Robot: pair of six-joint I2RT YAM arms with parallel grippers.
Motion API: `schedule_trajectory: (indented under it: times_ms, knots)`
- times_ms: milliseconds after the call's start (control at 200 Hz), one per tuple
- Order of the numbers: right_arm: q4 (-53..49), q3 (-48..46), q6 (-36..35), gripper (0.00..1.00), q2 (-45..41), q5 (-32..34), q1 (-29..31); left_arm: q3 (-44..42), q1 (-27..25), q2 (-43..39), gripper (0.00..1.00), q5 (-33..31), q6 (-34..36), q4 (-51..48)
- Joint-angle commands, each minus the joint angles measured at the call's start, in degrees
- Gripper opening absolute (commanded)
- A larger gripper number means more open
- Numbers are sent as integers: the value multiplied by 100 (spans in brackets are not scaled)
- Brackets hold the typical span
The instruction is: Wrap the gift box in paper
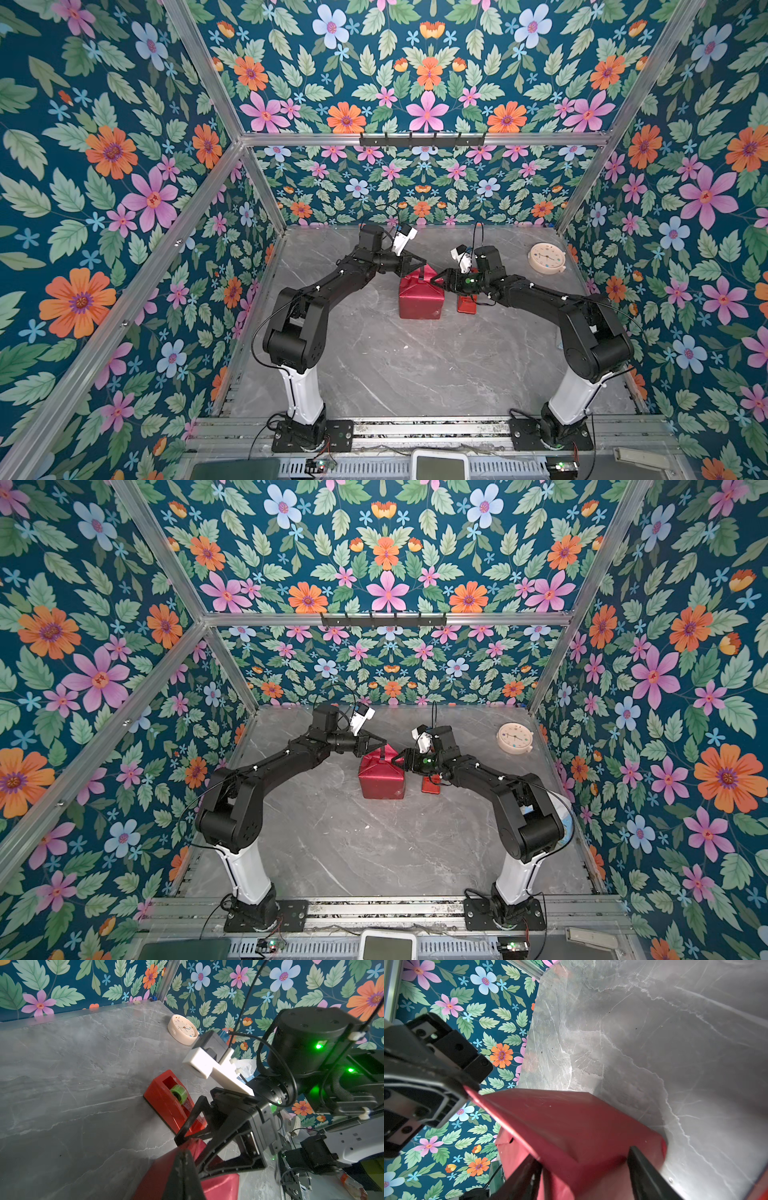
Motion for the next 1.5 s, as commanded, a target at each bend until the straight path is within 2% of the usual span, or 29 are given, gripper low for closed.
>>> schedule_trajectory:
  times_ms: [0, 325, 730, 1110, 1495]
  knots:
    - [-101, -39, 54, 64, -6, 322, -2, -213, 1, -156, 0, 11, 90, 325]
    - [187, -159, 225, 64, -39, 369, 54, -891, -85, -474, 0, -145, -78, 682]
    - [371, -383, 430, 67, -534, 34, 55, -1199, -134, -536, 0, -361, -52, 709]
    - [117, -789, 437, 61, -582, 664, 126, -1298, -259, -709, 0, -290, -188, 820]
    - [404, -1237, 775, 58, -857, 1458, 333, -1683, -384, -860, 0, -245, -175, 849]
